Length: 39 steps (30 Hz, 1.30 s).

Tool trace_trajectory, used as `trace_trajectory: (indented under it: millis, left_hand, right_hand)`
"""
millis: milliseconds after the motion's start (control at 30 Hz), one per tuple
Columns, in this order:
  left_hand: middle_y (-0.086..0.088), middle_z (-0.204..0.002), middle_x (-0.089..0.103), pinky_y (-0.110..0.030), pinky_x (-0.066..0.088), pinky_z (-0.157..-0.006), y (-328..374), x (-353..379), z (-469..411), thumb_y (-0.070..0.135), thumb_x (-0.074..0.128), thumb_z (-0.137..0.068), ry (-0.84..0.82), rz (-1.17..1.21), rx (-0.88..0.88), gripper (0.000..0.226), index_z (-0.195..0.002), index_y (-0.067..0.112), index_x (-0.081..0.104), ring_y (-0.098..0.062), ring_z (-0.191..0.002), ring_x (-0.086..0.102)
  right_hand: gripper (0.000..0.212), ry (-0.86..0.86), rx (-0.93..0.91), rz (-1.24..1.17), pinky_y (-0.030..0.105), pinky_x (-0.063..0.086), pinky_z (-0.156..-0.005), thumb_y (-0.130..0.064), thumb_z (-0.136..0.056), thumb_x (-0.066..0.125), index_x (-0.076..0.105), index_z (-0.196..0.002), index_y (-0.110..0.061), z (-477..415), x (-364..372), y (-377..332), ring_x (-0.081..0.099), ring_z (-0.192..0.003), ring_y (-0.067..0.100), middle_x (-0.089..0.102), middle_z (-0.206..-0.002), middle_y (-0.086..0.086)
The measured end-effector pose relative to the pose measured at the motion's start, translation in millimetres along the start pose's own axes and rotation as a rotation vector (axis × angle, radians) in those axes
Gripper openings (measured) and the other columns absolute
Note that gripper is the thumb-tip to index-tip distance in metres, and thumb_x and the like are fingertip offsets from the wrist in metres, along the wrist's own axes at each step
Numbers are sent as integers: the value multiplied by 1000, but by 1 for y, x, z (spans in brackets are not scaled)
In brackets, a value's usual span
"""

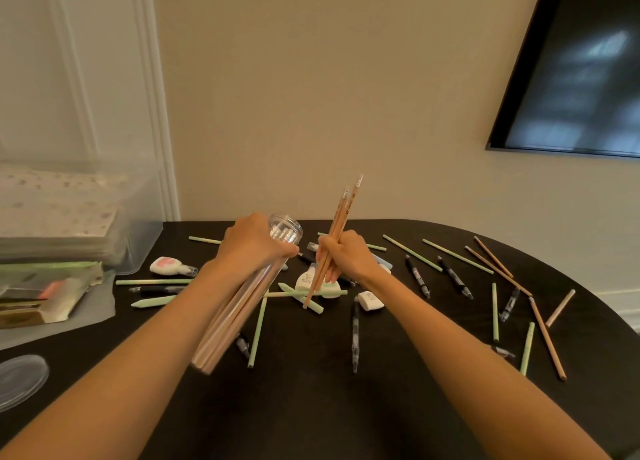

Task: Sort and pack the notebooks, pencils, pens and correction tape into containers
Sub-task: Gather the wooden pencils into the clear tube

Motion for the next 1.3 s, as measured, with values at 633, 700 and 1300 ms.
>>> trace_trajectory:
  millis: [633, 700, 1300]
  left_hand:
    - [-5, -127, 55, -29, 40, -83, -7, 13, 15, 31, 76, -73, -151, 57, 57, 63, -128, 16, 48, -21, -110, 53]
    - [-4, -123, 56, -28, 40, -81, -1, 12, 17, 28, 75, -74, -181, 70, 108, 61, -128, 17, 48, -17, -103, 52]
    - [-2, -100, 63, -28, 43, -76, 22, 26, 5, 35, 79, -68, -86, 290, 76, 57, -118, 14, 60, -15, -87, 57]
  right_hand:
    - [20, 279, 101, -742, 18, 49, -53, -7, -94, 49, 57, -76, -4, -2, -29, -6, 60, -47, 8, 64, -59, 5]
    - [19, 256, 98, -757, 17, 50, -55, -8, -94, 50, 57, -77, -4, -2, -30, -13, 60, -50, 9, 64, -62, 5]
    - [21, 114, 18, -550, 26, 45, -84, -21, -98, 39, 52, -111, -10, 7, -13, -46, 59, -101, 18, 62, -117, 11]
Point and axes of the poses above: each hand's wrist, its own z-axis away from the middle knuckle, its own x-axis out of the palm, y = z × x, the point moved 5 cm from there along -z, towards the middle knuckle
